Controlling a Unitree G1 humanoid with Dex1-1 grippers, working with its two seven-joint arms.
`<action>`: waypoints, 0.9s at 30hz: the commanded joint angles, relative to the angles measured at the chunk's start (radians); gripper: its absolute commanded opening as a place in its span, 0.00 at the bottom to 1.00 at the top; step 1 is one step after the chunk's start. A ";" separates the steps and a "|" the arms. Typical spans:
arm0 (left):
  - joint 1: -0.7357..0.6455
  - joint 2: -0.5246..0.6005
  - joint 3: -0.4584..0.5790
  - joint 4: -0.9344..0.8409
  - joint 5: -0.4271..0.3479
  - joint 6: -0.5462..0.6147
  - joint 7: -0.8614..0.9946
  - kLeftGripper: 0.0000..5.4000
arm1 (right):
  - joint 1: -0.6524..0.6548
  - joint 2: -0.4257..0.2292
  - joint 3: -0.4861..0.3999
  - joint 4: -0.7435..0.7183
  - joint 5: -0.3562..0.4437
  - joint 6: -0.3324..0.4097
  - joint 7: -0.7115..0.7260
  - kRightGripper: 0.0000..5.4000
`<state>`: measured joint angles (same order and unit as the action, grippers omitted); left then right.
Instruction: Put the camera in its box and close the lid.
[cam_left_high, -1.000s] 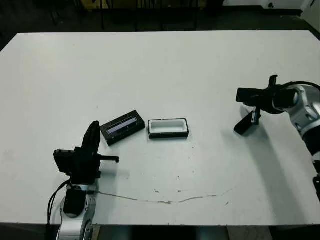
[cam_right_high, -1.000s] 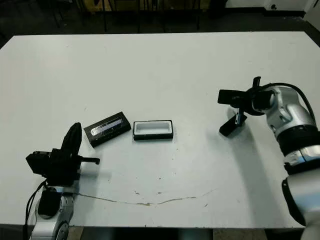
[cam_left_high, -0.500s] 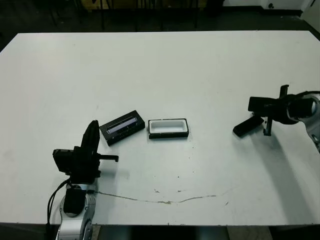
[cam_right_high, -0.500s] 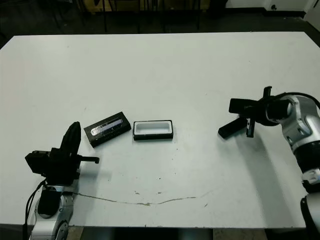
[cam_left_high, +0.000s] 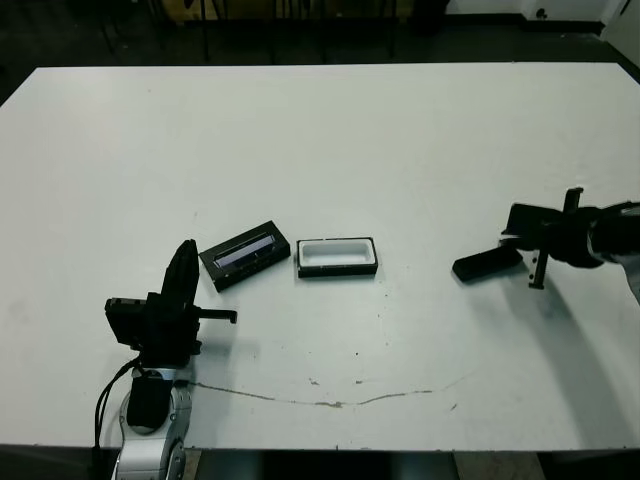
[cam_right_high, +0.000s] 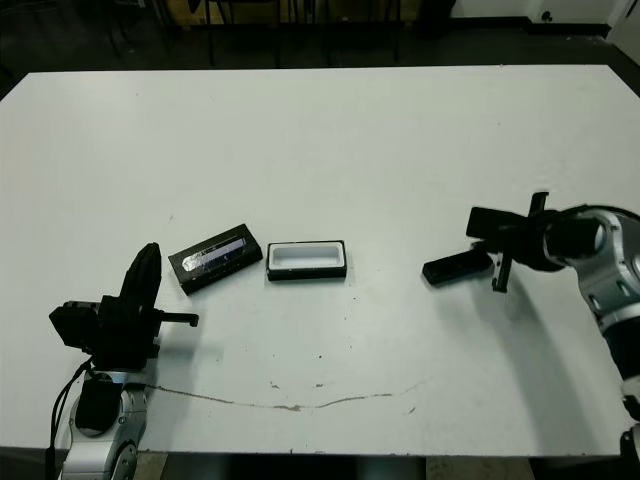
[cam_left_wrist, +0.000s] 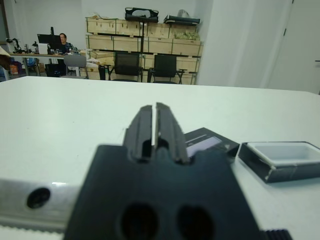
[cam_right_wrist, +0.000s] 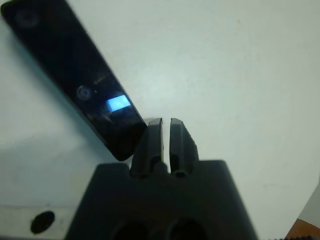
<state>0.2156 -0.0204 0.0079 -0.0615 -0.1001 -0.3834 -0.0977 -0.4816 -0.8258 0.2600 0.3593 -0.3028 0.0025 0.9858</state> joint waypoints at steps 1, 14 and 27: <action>0.014 0.007 0.004 0.006 0.008 0.012 0.003 0.00 | 0.072 -0.034 0.004 -0.027 0.011 -0.008 0.033 0.00; 0.012 0.005 0.003 0.006 0.014 0.013 0.007 0.00 | 0.245 -0.192 -0.143 -0.652 0.180 0.469 0.211 0.00; 0.011 0.002 0.003 0.010 0.017 0.015 0.014 0.00 | 0.268 -0.199 -0.108 -0.763 0.258 0.625 0.191 0.00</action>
<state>0.2187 -0.0221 0.0073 -0.0658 -0.0832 -0.3828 -0.0862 -0.2436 -1.0206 0.1470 -0.4385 -0.0573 0.6518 1.1829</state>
